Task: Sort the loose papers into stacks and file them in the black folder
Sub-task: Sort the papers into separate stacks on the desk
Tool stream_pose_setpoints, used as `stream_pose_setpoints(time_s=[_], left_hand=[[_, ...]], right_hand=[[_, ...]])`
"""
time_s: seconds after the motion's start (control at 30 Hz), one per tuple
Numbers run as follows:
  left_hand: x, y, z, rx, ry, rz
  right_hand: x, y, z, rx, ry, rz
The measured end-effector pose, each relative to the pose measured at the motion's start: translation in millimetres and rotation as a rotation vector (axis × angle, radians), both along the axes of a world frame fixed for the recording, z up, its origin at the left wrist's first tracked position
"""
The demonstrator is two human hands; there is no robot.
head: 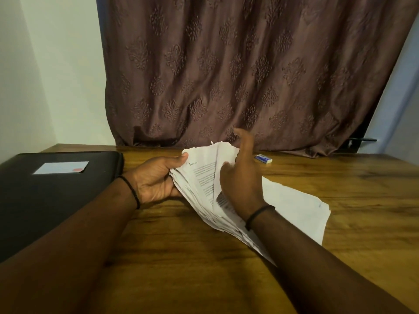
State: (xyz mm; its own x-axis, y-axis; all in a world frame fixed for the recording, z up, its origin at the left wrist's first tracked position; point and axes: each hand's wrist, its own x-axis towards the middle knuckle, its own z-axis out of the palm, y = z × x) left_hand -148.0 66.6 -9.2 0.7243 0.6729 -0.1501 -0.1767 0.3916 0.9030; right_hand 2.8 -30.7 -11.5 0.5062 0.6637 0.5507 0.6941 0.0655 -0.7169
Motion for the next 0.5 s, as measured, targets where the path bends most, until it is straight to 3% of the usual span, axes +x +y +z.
stream_pose_setpoints(time_s=[0.1, 0.37, 0.5], left_hand=[[-0.1, -0.4, 0.3, 0.015, 0.011, -0.002], [-4.5, -1.8, 2.1, 0.127, -0.002, -0.13], [-5.1, 0.4, 1.5, 0.143, -0.008, -0.142]], right_hand=[[-0.9, -1.8, 0.2, 0.009, -0.146, 0.039], [-9.7, -8.8, 2.8, -0.226, -0.332, 0.147], [-6.5, -8.4, 1.8, -0.24, -0.305, 0.173]])
